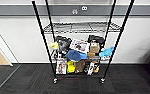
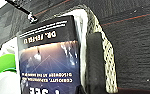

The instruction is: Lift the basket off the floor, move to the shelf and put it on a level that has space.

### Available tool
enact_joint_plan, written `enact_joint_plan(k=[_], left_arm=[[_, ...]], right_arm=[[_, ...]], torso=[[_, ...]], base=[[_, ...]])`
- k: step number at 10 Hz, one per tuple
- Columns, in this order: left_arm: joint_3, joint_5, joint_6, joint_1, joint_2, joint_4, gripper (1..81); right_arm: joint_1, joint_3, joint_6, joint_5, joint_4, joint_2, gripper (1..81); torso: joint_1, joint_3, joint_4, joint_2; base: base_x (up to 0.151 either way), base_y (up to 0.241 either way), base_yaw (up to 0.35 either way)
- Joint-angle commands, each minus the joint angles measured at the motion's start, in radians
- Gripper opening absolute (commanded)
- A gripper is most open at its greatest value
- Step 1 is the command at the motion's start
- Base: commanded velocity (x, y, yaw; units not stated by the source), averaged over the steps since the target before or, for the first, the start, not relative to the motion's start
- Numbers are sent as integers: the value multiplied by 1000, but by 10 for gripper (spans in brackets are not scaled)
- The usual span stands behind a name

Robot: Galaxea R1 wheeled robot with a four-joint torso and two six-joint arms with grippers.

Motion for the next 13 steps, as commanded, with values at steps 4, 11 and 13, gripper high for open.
enact_joint_plan(k=[4,11,13], left_arm=[[36,-17,-39,-153,-20,-26,10],[45,-16,-43,-168,-37,-28,10],[44,-7,-47,-199,-42,-43,10]], right_arm=[[145,50,0,-25,-18,13,10],[154,47,30,-18,-15,4,10],[186,49,42,-18,-12,3,10]], torso=[[-127,38,0,198],[-280,170,0,436],[-324,208,0,503]], base=[[0,0,0],[0,0,0],[0,0,0]])
